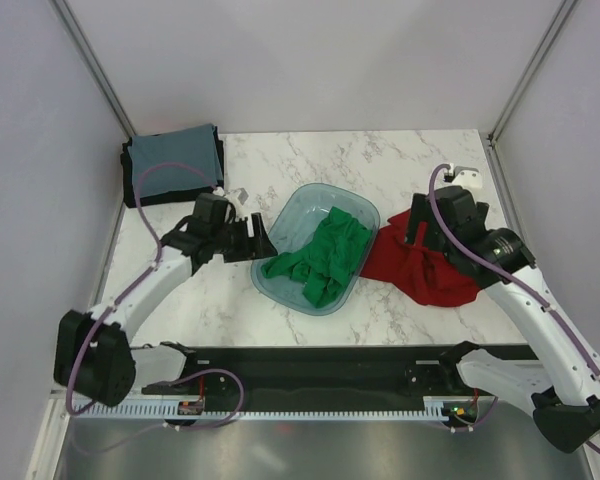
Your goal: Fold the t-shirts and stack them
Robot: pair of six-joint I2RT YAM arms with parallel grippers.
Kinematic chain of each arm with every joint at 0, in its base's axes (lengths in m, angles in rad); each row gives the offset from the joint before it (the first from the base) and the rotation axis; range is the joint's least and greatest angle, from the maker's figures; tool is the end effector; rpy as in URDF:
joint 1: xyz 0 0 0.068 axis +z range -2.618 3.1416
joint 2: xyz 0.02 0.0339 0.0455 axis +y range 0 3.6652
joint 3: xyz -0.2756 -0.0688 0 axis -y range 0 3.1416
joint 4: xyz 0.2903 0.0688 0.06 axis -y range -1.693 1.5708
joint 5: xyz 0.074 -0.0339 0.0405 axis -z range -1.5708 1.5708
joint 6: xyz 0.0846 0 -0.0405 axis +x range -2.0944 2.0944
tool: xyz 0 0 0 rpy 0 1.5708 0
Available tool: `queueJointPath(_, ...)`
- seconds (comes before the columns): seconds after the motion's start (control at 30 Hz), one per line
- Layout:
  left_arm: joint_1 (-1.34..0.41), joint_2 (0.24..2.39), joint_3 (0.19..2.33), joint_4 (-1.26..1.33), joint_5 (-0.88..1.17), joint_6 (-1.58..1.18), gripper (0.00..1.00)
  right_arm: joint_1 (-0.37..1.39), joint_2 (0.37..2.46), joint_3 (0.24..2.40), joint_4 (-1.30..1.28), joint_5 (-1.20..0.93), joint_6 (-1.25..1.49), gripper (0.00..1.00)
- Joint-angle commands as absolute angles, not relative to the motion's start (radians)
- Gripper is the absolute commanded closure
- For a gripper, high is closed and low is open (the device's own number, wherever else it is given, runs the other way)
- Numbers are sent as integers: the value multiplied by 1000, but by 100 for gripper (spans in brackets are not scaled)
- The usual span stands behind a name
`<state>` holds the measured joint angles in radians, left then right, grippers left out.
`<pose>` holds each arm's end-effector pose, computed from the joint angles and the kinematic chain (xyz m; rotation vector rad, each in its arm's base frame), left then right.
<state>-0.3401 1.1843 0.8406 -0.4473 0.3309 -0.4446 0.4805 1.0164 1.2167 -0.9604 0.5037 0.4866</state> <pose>0.2906 -0.1320 0.2179 0.0397 2.4415 -0.7586 0.2448 0.0816 0.3623 0.2503 2.2051 -0.0624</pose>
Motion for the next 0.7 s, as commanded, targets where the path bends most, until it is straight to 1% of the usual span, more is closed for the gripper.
queueJointPath(0.0, -380, 1316, 896, -390, 235, -439, 21, 482, 997, 1160, -936, 445, 515, 2)
queueJointPath(0.1, -394, 1387, 890, -373, 222, -448, 35, 480, 986, 1121, -927, 427, 514, 2)
queueJointPath(0.13, -397, 1394, 887, -371, 218, -454, 51, 482, 985, 1114, -922, 416, 514, 2)
queueJointPath(0.17, -397, 1399, 884, -377, 207, -457, 59, 480, 985, 1100, -916, 411, 515, 2)
queueJointPath(0.2, -396, 1397, 881, -388, 187, -463, 66, 483, 988, 1092, -910, 400, 514, 2)
queueJointPath(0.23, -396, 1367, 877, -414, 136, -474, 74, 482, 994, 1086, -893, 378, 515, 2)
queueJointPath(0.27, -396, 1346, 873, -432, 115, -476, 76, 482, 996, 1074, -884, 362, 515, 2)
queueJointPath(0.4, -390, 1189, 858, -566, 2, -472, 77, 482, 1029, 1040, -819, 267, 522, 2)
queueJointPath(0.43, -390, 1155, 851, -598, -59, -477, 77, 482, 1046, 1035, -792, 250, 526, 2)
queueJointPath(0.47, -385, 1085, 835, -648, -80, -480, 76, 482, 1057, 1022, -773, 218, 529, 2)
queueJointPath(0.53, -365, 1022, 816, -699, -110, -501, 76, 482, 1093, 1009, -724, 190, 535, 2)
queueJointPath(0.57, -361, 961, 799, -718, -107, -500, 75, 482, 1109, 1012, -713, 170, 537, 2)
queueJointPath(0.6, -360, 939, 793, -710, -97, -494, 71, 482, 1127, 1022, -707, 161, 535, 2)
queueJointPath(0.63, -359, 916, 787, -692, -50, -457, 51, 482, 1159, 1029, -703, 153, 534, 2)
queueJointPath(0.67, -359, 898, 784, -643, -20, -434, 38, 482, 1173, 1046, -701, 143, 534, 2)
